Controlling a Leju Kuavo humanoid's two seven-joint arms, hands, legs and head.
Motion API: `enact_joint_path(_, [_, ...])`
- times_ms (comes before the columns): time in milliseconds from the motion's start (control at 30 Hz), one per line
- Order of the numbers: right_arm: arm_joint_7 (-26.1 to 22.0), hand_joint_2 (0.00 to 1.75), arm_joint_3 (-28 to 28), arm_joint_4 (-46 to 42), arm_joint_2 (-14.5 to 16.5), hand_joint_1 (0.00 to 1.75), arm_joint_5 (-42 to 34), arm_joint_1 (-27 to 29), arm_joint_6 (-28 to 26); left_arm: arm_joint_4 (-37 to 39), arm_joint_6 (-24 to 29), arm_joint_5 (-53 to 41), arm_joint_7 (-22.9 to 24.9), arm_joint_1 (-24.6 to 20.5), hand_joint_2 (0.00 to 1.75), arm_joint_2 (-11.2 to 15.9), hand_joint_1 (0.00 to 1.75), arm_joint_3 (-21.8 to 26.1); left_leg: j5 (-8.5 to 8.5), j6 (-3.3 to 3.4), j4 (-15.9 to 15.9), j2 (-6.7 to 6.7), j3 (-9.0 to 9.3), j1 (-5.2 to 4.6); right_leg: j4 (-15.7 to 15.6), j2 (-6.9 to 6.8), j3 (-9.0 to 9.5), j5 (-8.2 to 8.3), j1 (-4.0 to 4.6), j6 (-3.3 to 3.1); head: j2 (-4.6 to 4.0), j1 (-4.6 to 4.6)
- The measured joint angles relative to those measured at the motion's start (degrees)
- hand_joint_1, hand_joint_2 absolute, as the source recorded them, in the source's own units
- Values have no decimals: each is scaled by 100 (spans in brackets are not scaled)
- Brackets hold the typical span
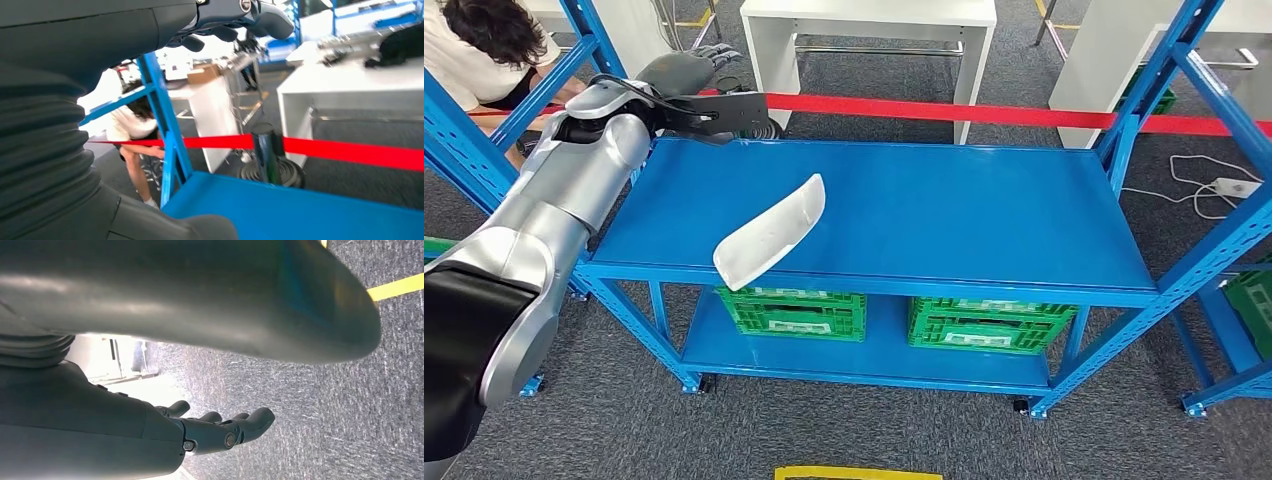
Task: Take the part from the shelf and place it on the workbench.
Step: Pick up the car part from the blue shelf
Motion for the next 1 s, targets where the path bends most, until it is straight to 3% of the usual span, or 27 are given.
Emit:
enact_joint_path(200, [0,0,-3,0,0,0,10,-5,-6,-219,163,3,183,179,175,22,0,-130,-30,46,45,-15,-23,-9,0,-14,9,-14,-5,39,0,0])
enact_joint_path(367, [0,0,-26,0,-1,0,19,-4,-6,-310,60,-6,238,187,175,92,0,-232,-36,133,11,-5,7,-5,1,-13,23,-48,-12,123,0,1])
enact_joint_path(433, [-1,0,-44,0,-2,0,21,-5,-6,-343,55,-7,241,179,175,100,0,-260,-5,178,-54,9,51,29,322,-12,-110,-262,3,143,0,14])
enact_joint_path(500, [-1,0,-64,0,-3,0,24,-2,-6,-354,47,-8,245,191,175,104,0,-289,-3,200,-58,12,54,35,1063,-7,-466,-629,5,148,0,26])
enact_joint_path(533, [-1,0,-76,0,-4,0,25,2,-6,-354,42,-8,247,210,175,105,0,-302,-7,204,-51,11,50,34,1423,-6,-651,-753,5,153,0,26])
enact_joint_path(567, [0,0,-86,0,-4,0,26,5,-6,-355,37,-8,247,231,175,106,0,-312,-13,204,-42,8,47,32,1612,-5,-760,-765,6,153,0,26])
enact_joint_path(600, [0,0,-95,0,-4,0,26,6,-6,-355,34,-8,246,248,175,106,0,-322,-19,198,-31,5,44,32,1574,-6,-760,-661,6,148,0,27])
enact_joint_path(633, [0,0,-98,0,-5,0,26,4,-6,-356,33,-8,246,258,175,107,0,-329,-27,187,-16,2,43,32,1306,-8,-641,-472,4,138,0,27])
enact_joint_path(700, [-1,0,-101,0,-9,0,25,1,-6,-369,33,-8,248,259,175,110,0,-334,-44,149,22,-3,37,27,505,-16,-229,-106,12,99,0,26])
enact_joint_path(733, [-1,0,-102,0,-10,0,25,2,-6,-375,33,-8,251,257,175,114,0,-335,-48,122,39,-7,36,23,246,-16,-96,5,27,72,0,25])
enact_joint_path(767, [-1,0,-103,0,-11,0,25,1,-6,-380,32,-8,253,254,175,118,0,-336,-44,92,55,-13,32,19,106,-15,-31,39,40,41,0,23])
enact_joint_path(867, [-2,0,-106,0,-8,0,33,-16,-6,-382,17,-2,261,247,175,137,0,-351,-27,-17,67,-28,3,11,37,-8,-64,77,35,-65,0,18])
enact_joint_path(933, [-2,0,-108,0,-3,0,43,-26,-6,-378,1,9,269,238,175,173,0,-382,-250,-99,293,-19,-96,25,-10,-13,-89,144,2,-142,0,0])
enact_joint_path(1000, [-1,0,-114,0,-2,0,54,-26,-6,-369,-26,18,278,238,175,211,0,-424,-718,-182,967,-6,-331,75,-22,-17,-148,204,-4,-180,0,-21])
